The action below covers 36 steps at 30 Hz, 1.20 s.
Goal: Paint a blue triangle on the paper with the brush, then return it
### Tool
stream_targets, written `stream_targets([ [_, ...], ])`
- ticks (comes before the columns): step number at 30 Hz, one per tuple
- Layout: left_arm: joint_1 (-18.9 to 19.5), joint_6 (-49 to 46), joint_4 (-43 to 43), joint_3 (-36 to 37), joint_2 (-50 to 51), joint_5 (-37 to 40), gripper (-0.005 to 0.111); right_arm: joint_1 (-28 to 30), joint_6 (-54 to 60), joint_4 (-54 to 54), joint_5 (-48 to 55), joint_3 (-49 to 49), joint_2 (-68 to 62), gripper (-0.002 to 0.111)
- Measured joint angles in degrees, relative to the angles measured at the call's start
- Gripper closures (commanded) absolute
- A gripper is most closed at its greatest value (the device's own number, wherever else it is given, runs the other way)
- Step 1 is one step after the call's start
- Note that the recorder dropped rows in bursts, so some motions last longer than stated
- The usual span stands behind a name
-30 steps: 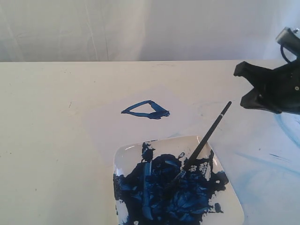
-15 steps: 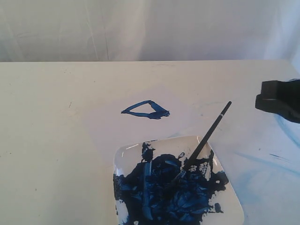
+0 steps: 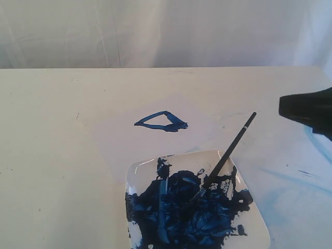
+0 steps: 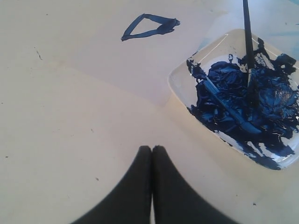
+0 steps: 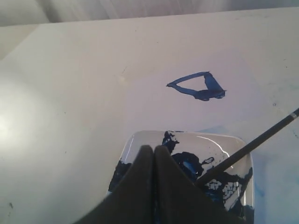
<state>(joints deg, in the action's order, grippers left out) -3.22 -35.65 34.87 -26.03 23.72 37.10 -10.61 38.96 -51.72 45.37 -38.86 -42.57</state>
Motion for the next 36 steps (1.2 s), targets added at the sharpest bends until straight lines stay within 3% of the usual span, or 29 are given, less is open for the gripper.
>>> stream_targets([
  [10,0.0,0.0,0.0,0.0,0.0,0.0,0.107,0.0,6.2,-2.9,-0.8,6.1,0.0,0.108],
  [21,-2.9,-0.4,0.0,0.0,0.0,-1.8,0.107,0.0,6.5,-2.2,-0.8,6.1,0.0,0.108],
  [36,-3.3,-0.4,-1.5,0.0,0.0,-2.2,0.107,0.0,6.5,-2.2,-0.8,6.1,0.0,0.108],
])
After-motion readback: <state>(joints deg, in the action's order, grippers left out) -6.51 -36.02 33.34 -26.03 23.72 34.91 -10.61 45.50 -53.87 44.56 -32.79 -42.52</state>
